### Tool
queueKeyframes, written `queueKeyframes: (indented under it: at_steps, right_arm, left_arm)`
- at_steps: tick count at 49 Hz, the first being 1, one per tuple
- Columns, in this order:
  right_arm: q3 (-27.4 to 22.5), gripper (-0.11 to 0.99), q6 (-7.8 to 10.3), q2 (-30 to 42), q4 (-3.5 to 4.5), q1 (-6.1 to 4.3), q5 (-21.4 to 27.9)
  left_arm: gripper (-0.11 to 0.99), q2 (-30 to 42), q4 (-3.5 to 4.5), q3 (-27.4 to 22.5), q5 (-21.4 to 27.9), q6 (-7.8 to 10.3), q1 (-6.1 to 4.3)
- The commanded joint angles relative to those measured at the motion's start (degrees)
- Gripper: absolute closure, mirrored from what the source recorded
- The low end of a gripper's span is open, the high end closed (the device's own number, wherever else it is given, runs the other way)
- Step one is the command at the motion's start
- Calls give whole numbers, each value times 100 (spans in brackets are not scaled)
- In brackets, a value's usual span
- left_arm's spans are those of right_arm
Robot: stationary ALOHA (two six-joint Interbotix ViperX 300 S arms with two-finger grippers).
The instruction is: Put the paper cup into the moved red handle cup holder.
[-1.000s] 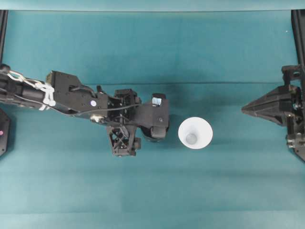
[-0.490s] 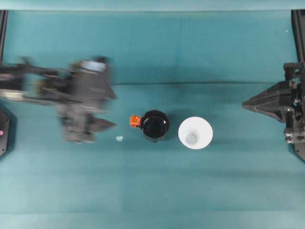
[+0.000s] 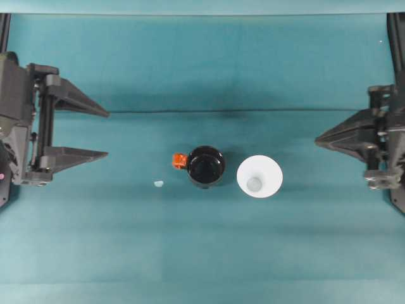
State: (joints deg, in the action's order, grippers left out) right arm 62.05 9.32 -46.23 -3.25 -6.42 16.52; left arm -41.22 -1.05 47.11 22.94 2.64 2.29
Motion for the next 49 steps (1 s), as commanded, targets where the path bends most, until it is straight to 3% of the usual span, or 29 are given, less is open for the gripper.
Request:
queueKeyframes:
  at_steps: [1, 5, 9, 15, 20, 23, 34, 49]
  right_arm:
    - [-334, 91, 105, 308, -35, -70, 141]
    - [-571, 85, 211, 615, -35, -105, 422]
    - [-738, 71, 369, 914, -35, -123, 677]
    - [-1011, 38, 598, 1274, -35, -123, 896]
    - [-1230, 8, 598, 1582, -26, -132, 984]
    - [-1345, -4, 598, 1793, -26, -141, 1072]
    - [-1767, -3, 598, 2804, -9, -141, 1556]
    - [-2408, -3, 554, 4148, 0, -132, 1591]
  left_arm:
    - [-1, -18, -9, -70, 26, 0, -18]
    - [-1, -26, -9, -70, 53, 0, -18]
    - [-1, -26, -9, -62, 62, 0, -9]
    - [-1, -35, -9, -53, 62, -26, -18]
    - [-1, -35, -9, -53, 62, -26, -9]
    - [-1, -26, -9, -44, 53, -26, -9]
    - [-1, -9, -9, -62, 62, -35, -18]
    - [-1, -9, -9, -62, 53, -35, -9]
